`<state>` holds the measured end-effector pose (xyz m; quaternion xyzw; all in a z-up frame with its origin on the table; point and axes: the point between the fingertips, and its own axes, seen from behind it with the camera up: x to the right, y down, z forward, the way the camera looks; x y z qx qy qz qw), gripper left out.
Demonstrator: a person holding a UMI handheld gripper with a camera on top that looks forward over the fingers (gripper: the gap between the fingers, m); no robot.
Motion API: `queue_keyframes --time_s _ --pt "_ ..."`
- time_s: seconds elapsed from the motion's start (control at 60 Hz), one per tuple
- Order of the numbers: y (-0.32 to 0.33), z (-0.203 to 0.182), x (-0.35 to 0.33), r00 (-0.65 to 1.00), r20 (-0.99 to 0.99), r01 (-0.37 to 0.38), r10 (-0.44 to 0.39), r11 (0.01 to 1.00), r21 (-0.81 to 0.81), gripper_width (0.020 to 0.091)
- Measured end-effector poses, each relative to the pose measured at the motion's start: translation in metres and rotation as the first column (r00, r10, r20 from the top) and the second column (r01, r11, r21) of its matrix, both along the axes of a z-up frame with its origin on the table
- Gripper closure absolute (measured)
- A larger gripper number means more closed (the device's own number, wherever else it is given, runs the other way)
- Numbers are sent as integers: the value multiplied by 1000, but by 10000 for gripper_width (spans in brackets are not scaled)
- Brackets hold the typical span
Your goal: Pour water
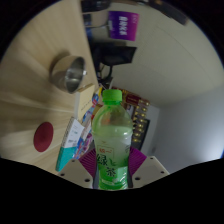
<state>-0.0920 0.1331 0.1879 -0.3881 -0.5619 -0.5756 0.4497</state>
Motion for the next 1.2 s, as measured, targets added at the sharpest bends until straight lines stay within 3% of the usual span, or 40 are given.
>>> queue_keyframes --time_s 0.217,0.517,0.633,0.733,0.8,0.883,0.933,1.0,1.017,1.1,1.117,1.133,1.2 --pt "13 10 -41 895 447 -57 3 993 107 714" --pt "21 8 -45 878 478 -60 13 995 84 711" --pt "22 29 -38 966 254 -70 44 993 95 714" --pt "25 44 -7 967 -253 -26 42 997 68 710" --pt "28 21 18 751 -661 -24 1 999 -26 714" --pt "28 -27 7 314 -945 -140 -93 980 -143 715" --pt "28 -41 6 101 -983 -219 -155 960 -174 715" --pt "28 -51 -1 -72 -978 -260 -197 950 -172 713" --pt "24 -73 0 -121 -975 -267 -188 952 -151 713" --pt "29 -70 11 -193 -955 -273 -223 947 -166 712" --pt "29 -97 3 -208 -955 -274 -213 950 -152 713" --pt "29 -77 17 -208 -952 -278 -225 947 -163 714" --pt "34 -84 15 -229 -941 -283 -248 942 -180 711"
